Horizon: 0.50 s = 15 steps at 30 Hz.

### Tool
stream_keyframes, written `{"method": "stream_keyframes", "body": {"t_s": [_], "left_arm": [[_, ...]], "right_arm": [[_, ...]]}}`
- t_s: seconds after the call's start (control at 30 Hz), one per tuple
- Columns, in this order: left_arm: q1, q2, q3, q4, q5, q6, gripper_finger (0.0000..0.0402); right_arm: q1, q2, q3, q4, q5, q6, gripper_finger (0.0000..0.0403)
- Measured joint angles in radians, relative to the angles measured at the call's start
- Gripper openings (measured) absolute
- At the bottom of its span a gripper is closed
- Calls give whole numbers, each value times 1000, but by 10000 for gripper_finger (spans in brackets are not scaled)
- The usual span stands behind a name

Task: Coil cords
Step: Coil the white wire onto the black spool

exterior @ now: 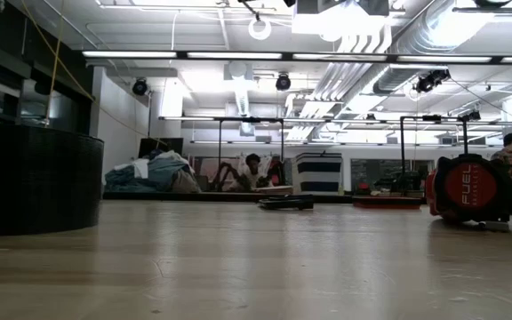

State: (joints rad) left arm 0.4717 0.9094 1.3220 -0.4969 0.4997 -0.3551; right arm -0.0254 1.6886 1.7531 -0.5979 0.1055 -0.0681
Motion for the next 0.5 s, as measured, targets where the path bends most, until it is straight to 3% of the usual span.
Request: {"method": "stream_keyframes", "body": {"t_s": [0.5], "left_arm": [[0, 0, 0, 0, -11, 9, 5]], "right_arm": [[-3, -1, 0, 10, 5, 6, 122]]}}
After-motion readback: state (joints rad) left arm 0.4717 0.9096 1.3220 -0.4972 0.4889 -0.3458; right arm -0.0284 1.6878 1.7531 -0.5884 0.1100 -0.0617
